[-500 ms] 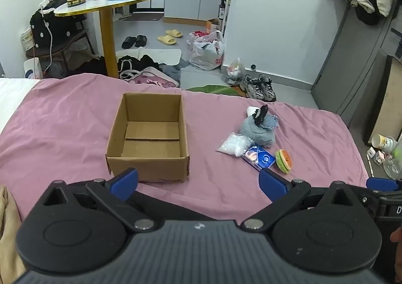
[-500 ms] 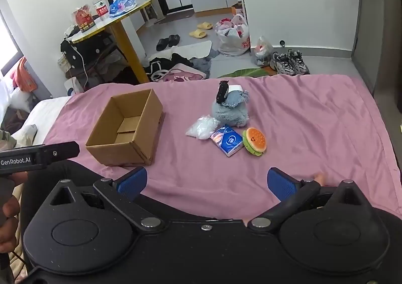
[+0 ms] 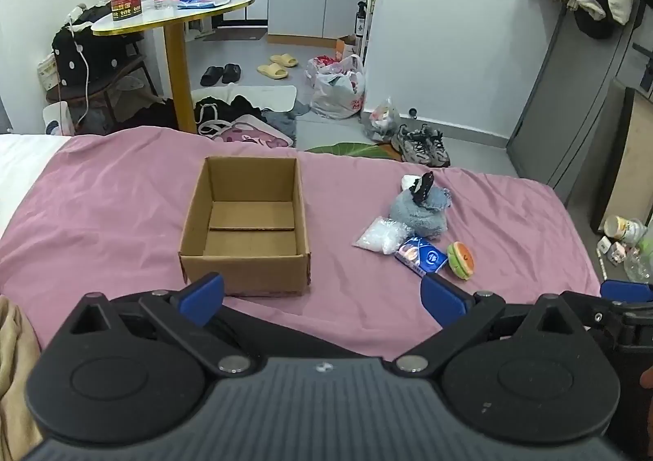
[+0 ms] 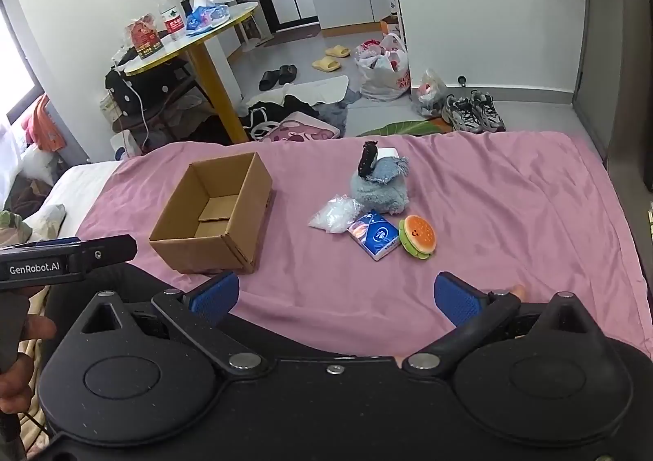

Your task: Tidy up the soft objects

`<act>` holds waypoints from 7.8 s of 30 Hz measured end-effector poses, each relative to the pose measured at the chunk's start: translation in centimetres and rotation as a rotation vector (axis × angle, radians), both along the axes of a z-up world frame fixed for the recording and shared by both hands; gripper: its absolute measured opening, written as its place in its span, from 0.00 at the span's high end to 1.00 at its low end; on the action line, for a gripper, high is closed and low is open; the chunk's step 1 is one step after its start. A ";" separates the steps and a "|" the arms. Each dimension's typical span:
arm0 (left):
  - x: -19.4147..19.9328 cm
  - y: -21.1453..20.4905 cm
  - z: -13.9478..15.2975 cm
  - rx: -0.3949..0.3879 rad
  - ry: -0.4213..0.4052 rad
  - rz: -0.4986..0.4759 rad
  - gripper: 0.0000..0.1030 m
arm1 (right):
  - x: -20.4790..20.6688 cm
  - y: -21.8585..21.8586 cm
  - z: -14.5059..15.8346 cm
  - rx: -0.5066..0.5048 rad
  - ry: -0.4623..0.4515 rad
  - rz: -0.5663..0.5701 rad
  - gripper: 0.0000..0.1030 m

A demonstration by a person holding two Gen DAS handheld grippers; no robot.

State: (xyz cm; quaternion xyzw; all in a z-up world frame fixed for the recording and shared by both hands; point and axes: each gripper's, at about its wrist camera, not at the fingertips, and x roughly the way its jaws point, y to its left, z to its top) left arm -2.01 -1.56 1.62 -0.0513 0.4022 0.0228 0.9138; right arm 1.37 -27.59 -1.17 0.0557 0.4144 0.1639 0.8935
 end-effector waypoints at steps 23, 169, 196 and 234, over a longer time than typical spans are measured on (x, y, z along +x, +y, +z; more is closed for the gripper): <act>-1.1 0.4 0.3 0.019 0.000 -0.009 0.01 | -0.7 -1.0 0.8 0.000 -0.005 -0.014 0.00; 29.0 -8.8 -15.7 -0.299 0.216 -0.110 0.83 | 24.2 -4.8 -17.3 0.564 0.321 -0.157 0.91; 21.5 -2.6 -9.8 -0.295 0.073 -0.032 0.84 | 20.1 -2.0 -10.8 0.490 0.131 -0.065 0.93; 19.5 14.1 -11.7 -0.314 0.025 0.233 0.84 | 19.1 13.0 -10.2 0.452 0.164 0.071 0.93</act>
